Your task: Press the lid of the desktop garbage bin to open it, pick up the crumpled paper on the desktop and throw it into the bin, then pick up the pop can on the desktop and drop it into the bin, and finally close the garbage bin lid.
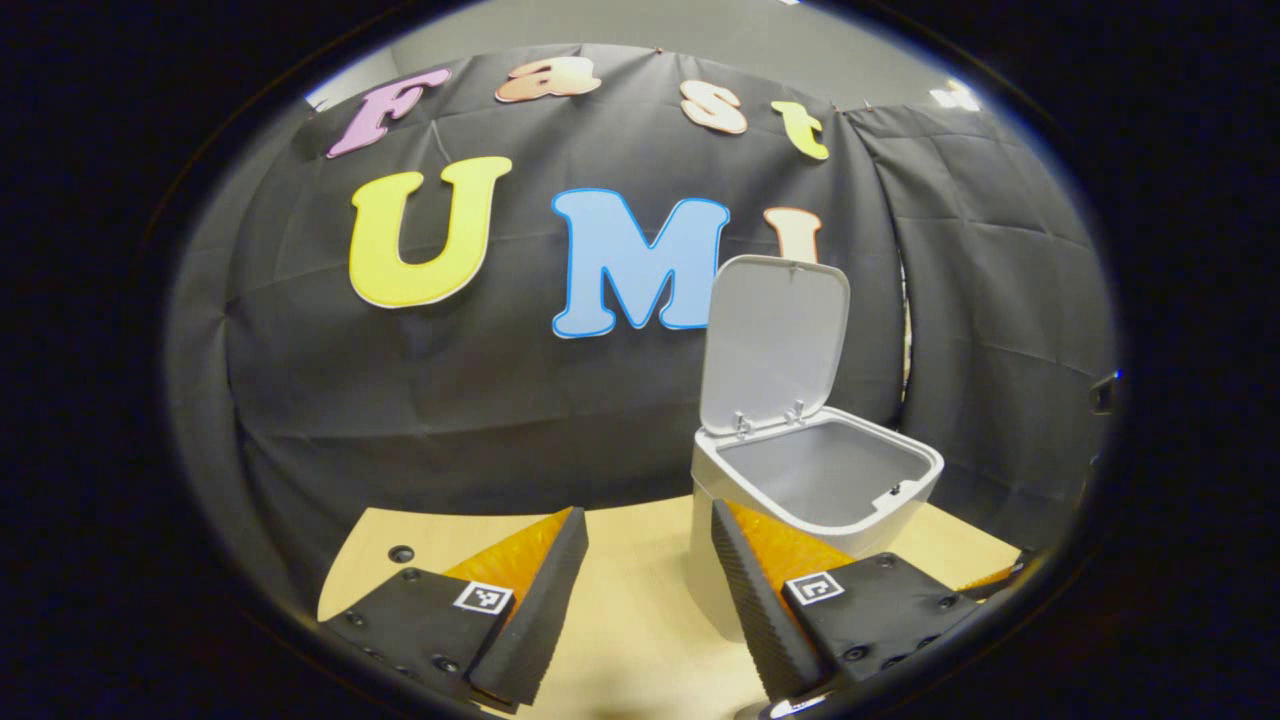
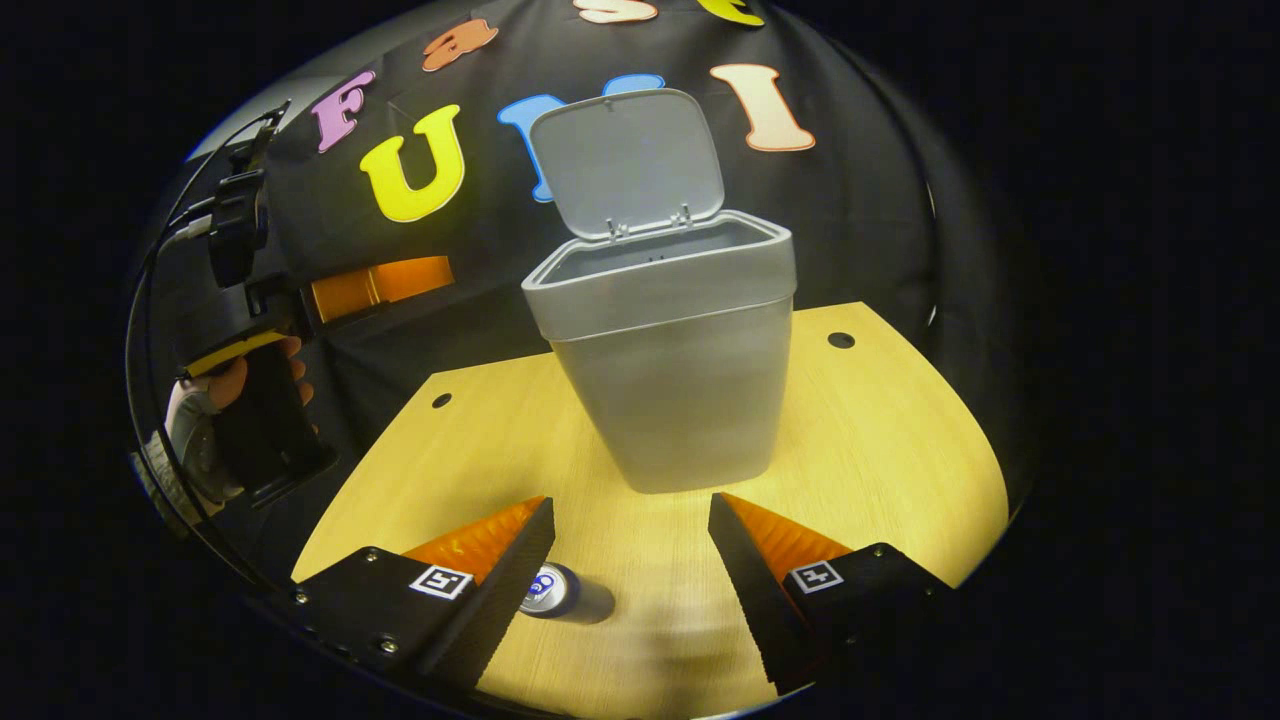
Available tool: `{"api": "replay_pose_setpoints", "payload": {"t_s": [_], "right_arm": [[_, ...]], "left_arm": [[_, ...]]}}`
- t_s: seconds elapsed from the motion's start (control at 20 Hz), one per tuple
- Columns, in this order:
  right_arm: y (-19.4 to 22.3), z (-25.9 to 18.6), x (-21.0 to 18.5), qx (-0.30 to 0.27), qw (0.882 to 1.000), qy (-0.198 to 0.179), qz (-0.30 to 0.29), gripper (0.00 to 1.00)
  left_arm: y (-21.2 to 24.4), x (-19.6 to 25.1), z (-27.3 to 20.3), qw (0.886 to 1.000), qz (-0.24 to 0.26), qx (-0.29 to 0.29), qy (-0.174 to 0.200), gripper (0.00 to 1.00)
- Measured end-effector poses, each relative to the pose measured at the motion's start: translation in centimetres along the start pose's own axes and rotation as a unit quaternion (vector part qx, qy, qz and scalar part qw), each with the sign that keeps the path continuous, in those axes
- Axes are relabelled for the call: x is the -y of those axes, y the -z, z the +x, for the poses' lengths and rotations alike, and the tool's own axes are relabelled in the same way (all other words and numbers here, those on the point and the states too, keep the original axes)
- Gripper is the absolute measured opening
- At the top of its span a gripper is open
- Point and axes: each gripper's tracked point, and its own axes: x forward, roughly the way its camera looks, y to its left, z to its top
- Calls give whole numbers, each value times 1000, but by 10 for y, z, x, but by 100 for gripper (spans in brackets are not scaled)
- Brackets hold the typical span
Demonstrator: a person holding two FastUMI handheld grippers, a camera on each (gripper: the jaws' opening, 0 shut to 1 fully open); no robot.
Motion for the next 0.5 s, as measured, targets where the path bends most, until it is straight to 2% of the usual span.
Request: {"api": "replay_pose_setpoints", "payload": {"t_s": [0.5], "right_arm": [[19,20,-38,-41,998,-45,-22,99]], "left_arm": [[2,-28,-16,1000,2,0,-27,84]]}}
